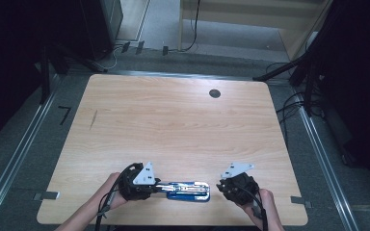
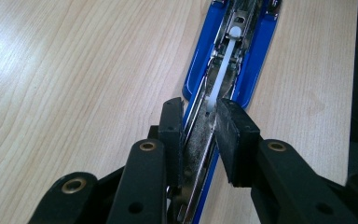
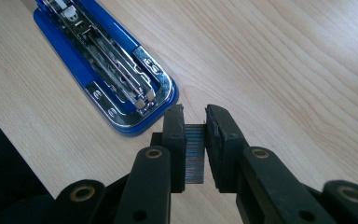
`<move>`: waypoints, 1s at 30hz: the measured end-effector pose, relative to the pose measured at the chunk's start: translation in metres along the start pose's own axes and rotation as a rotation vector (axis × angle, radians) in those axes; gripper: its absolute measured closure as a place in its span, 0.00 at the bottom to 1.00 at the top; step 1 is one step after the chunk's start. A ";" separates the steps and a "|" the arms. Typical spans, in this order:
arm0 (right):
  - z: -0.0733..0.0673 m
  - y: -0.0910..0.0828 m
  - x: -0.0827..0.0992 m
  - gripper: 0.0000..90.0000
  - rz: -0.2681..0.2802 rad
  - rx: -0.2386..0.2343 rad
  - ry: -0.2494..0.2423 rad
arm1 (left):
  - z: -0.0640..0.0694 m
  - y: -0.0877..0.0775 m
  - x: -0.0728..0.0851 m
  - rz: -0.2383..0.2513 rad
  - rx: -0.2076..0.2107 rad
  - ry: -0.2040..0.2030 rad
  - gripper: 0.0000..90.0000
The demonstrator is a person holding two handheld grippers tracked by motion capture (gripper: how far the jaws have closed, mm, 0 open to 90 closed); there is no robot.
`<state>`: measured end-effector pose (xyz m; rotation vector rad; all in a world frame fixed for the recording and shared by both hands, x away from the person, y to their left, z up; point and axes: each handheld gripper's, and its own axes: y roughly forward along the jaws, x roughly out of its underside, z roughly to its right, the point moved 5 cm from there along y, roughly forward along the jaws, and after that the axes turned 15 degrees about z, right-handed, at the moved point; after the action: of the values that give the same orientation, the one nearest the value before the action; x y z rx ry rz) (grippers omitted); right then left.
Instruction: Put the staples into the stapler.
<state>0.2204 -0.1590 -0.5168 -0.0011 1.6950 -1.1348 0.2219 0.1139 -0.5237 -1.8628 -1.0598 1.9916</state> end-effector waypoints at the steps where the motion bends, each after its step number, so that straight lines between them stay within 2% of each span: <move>1: 0.000 0.000 0.000 0.89 0.001 -0.002 0.000 | 0.000 0.000 0.000 0.001 0.000 -0.001 0.81; 15: 0.006 -0.002 -0.009 0.89 0.033 -0.011 -0.006 | 0.001 0.003 -0.002 0.000 0.005 0.005 0.80; 22: 0.009 0.000 -0.018 0.89 0.065 -0.031 -0.028 | 0.000 0.003 -0.002 0.002 0.006 0.003 0.80; 30: 0.008 0.007 -0.025 0.89 0.073 -0.044 -0.048 | 0.000 0.003 -0.002 0.003 0.012 0.002 0.79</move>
<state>0.2406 -0.1479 -0.5028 0.0058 1.6639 -1.0356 0.2237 0.1103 -0.5240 -1.8609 -1.0435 1.9928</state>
